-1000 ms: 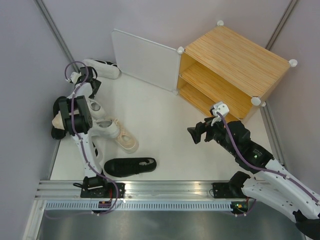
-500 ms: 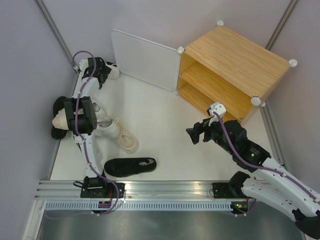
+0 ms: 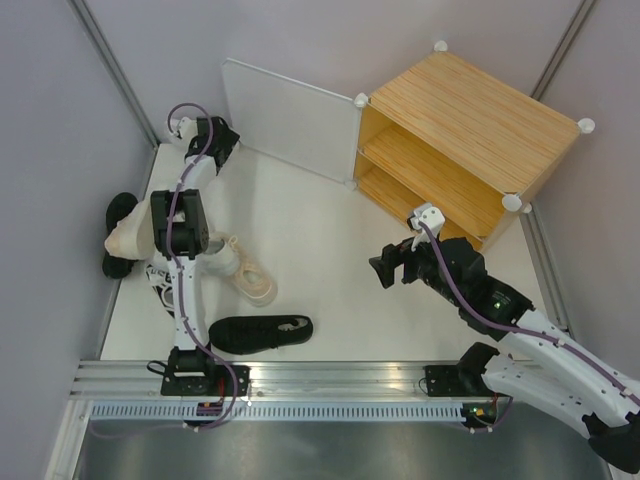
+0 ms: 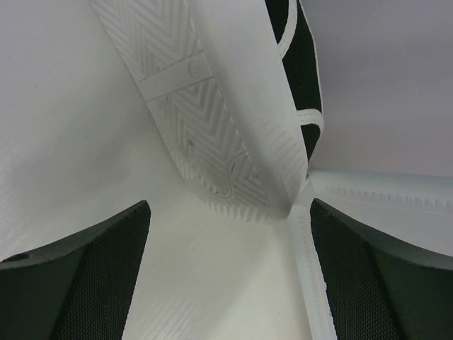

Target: Place and organize the shoes in the shoe cabinet

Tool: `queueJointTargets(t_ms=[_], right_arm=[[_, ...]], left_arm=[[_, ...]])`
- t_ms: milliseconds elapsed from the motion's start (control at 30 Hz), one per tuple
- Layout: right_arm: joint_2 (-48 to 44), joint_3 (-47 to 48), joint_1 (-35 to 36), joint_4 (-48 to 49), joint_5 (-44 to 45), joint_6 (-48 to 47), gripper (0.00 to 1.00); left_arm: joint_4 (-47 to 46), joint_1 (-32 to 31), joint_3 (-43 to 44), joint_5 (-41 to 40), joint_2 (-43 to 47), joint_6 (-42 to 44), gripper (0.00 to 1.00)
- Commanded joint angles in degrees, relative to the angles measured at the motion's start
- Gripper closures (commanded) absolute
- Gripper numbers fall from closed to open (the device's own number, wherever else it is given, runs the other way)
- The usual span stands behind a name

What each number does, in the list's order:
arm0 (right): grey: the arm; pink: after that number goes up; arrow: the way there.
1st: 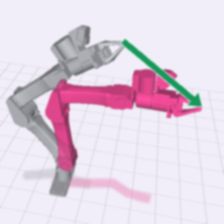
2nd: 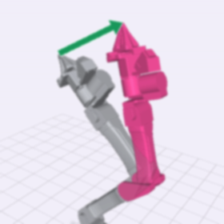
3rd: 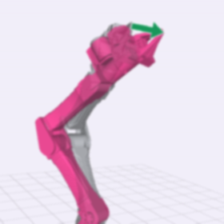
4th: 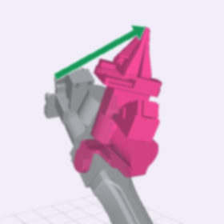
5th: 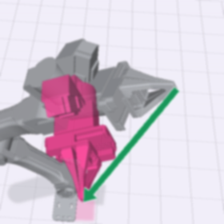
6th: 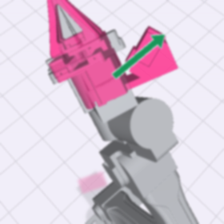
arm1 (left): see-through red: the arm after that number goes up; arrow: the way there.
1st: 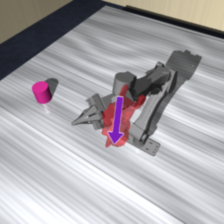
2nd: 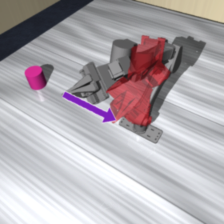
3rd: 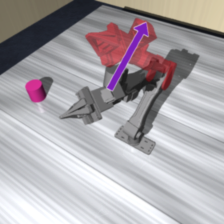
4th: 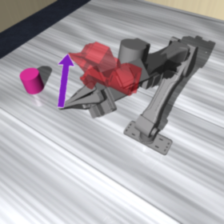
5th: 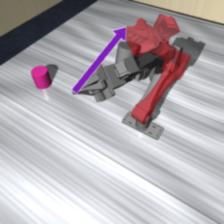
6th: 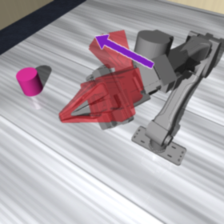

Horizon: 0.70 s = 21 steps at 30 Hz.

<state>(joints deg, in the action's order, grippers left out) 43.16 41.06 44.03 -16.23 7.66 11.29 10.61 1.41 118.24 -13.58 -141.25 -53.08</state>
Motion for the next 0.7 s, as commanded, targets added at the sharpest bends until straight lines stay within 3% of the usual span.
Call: queueJointTargets(t_ms=[0, 333, 433, 600, 667], right_arm=[[0.09, -0.28, 0.18, 2.61, -0.10, 0.49, 0.02], [0.26, -0.72, 0.18, 2.43, 0.95, 1.10, 0.02], [0.35, -0.72, 0.27, 2.25, 1.22, 1.19, 0.02], [1.05, -0.80, 0.27, 2.25, 1.04, 1.19, 0.02], [1.40, -0.80, 0.18, 2.17, 0.87, 1.19, 0.02]], left_arm=[[-2.09, -0.18, 4.37, -3.37, -2.09, 0.78, 0.05], [-2.79, -0.18, 9.55, -5.49, -7.28, 2.63, 0.23], [-2.79, -0.09, 9.82, -6.45, -8.16, 3.24, 0.45], [-0.86, 1.05, 9.30, -6.90, -8.25, 2.46, 0.61], [0.28, 1.66, 8.86, -7.94, -7.47, 2.10, 0.82]])
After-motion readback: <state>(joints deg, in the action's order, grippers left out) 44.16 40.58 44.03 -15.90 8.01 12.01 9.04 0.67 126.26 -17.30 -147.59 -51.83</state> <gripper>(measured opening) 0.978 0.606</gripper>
